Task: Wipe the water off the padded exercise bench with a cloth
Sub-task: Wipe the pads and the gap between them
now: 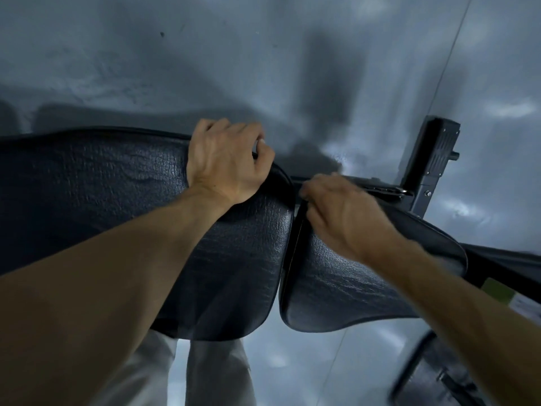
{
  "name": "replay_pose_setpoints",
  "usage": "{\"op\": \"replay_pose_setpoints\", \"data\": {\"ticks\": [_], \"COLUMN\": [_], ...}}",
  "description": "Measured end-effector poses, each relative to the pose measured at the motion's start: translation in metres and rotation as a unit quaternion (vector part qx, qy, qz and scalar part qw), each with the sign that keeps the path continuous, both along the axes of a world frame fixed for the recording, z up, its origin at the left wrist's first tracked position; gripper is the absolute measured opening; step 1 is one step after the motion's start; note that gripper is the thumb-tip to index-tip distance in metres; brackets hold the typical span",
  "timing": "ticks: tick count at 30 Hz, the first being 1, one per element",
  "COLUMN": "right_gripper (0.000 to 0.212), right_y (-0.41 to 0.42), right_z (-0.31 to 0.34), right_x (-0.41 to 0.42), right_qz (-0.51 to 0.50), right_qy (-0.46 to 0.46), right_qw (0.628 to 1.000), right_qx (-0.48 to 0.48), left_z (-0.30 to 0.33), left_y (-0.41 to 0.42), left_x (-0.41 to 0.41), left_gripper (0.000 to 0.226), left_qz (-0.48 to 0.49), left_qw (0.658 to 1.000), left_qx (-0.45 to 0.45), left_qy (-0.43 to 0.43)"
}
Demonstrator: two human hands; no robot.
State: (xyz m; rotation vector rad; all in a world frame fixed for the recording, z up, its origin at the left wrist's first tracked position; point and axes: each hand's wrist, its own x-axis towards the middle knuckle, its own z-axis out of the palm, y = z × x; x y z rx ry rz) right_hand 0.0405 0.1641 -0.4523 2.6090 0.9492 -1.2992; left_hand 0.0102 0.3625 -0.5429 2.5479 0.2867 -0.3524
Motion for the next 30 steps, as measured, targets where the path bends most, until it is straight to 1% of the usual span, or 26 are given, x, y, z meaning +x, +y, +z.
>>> {"op": "replay_pose_setpoints", "data": {"ticks": [2,3,4,6,7,9,11,14,16,19,21,23,26,28,30], "right_gripper": [0.044,0.045,0.046,0.045,0.044,0.04,0.038,0.033,0.038,0.037,0.037,0.036,0.037,0.038,0.034], "right_y": [0.001,-0.001,-0.004,-0.014,-0.022,-0.038,-0.047,-0.045,-0.039,-0.04,-0.059,-0.09,-0.134,-0.138,-0.115], "right_z": [0.001,0.003,0.004,0.005,0.005,0.004,0.004,0.0,-0.002,-0.002,0.001,0.006,0.022,0.024,0.012], "right_x": [-0.004,0.002,0.01,0.023,0.028,0.03,0.022,0.012,0.01,0.016,0.023,0.026,0.024,0.018,0.015], "right_qz": [0.031,0.018,-0.015,-0.119,-0.169,-0.223,-0.231,-0.234,-0.214,-0.188,-0.193,-0.201,-0.251,-0.275,-0.293], "right_qy": [0.034,0.042,0.045,0.036,0.017,-0.028,-0.057,-0.074,-0.057,0.0,0.015,-0.001,-0.048,-0.06,-0.054], "right_qw": [0.999,0.999,0.998,0.991,0.985,0.974,0.971,0.969,0.971,0.97,0.966,0.969,0.965,0.958,0.952], "right_qx": [0.021,0.026,0.032,0.039,0.033,0.01,0.005,0.042,0.086,0.154,0.171,0.143,0.063,0.058,0.069], "left_z": [-0.001,-0.002,-0.002,-0.001,-0.001,-0.001,-0.002,0.0,0.001,0.001,0.002,0.003,0.004,0.005,0.007], "left_y": [0.001,0.001,0.001,0.0,-0.001,-0.002,-0.001,-0.002,-0.003,-0.003,-0.004,-0.005,-0.009,-0.011,-0.011], "left_x": [-0.001,0.0,0.0,0.0,-0.001,-0.001,-0.002,-0.001,0.0,-0.001,-0.001,0.0,-0.004,-0.004,-0.001], "left_gripper": [0.035,0.035,0.035,0.036,0.036,0.035,0.034,0.034,0.033,0.031,0.033,0.035,0.035,0.036,0.037], "left_qz": [0.002,0.002,0.002,0.004,0.007,0.013,0.017,0.017,0.019,0.022,0.015,0.005,-0.004,-0.01,-0.013], "left_qw": [1.0,1.0,1.0,1.0,1.0,1.0,1.0,1.0,1.0,0.999,0.999,0.998,0.997,0.996,0.997], "left_qx": [0.003,0.003,0.003,0.001,-0.001,0.0,0.005,0.014,0.018,0.033,0.043,0.054,0.074,0.08,0.078], "left_qy": [-0.003,-0.002,0.0,0.002,0.001,-0.01,-0.018,-0.01,-0.009,-0.011,-0.008,-0.014,-0.033,-0.032,-0.015]}}
